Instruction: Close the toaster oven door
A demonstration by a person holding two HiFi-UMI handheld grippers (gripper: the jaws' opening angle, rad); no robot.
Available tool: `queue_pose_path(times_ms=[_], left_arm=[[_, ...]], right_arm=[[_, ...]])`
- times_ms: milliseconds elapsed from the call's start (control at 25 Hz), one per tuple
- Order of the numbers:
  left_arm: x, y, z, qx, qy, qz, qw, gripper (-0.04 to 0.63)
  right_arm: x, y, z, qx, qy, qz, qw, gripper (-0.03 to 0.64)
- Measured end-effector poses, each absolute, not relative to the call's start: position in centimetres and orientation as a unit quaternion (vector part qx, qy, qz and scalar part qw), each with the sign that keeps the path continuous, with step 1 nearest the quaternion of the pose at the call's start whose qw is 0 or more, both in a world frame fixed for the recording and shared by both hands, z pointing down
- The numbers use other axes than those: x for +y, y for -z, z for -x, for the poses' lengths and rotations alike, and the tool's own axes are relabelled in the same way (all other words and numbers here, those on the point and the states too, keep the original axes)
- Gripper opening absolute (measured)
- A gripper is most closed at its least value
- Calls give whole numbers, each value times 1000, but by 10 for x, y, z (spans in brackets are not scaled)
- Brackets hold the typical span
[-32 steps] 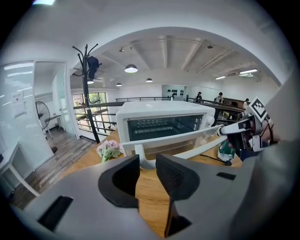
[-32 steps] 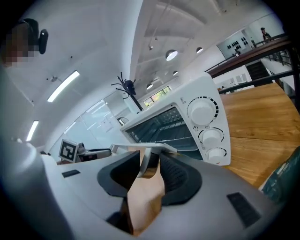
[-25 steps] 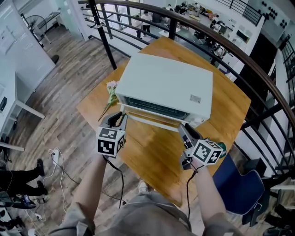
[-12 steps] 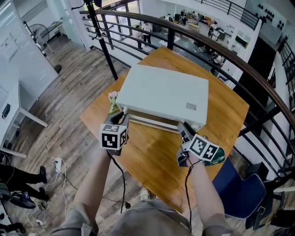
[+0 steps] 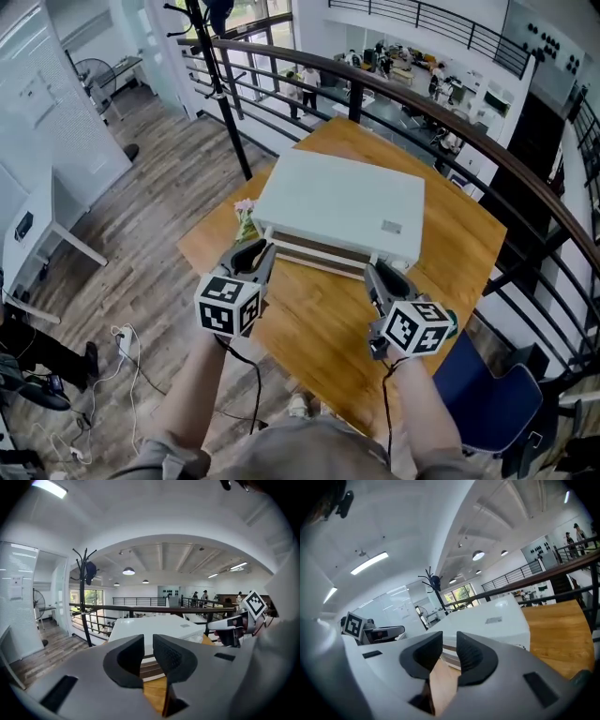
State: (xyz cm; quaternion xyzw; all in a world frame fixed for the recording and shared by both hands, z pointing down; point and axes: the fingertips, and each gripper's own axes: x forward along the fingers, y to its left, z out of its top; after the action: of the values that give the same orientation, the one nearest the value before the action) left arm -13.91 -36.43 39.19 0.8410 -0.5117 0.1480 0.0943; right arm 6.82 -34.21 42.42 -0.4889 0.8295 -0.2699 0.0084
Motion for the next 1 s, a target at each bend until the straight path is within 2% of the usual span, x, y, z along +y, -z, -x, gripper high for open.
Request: queue_pose_path(times_ms=[160, 440, 1000], left_arm=[[-338, -348, 135, -506, -118, -852, 62, 50], [-290, -284, 141, -507, -90, -857, 3, 40], [-213, -244, 126, -491, -69, -867, -48, 38]], right_arm=[[-320, -369, -63, 861, 190, 472, 11, 78], [-266, -287, -45, 897, 59, 438, 6, 54], [-198, -237, -51, 912, -2, 410, 12, 43]])
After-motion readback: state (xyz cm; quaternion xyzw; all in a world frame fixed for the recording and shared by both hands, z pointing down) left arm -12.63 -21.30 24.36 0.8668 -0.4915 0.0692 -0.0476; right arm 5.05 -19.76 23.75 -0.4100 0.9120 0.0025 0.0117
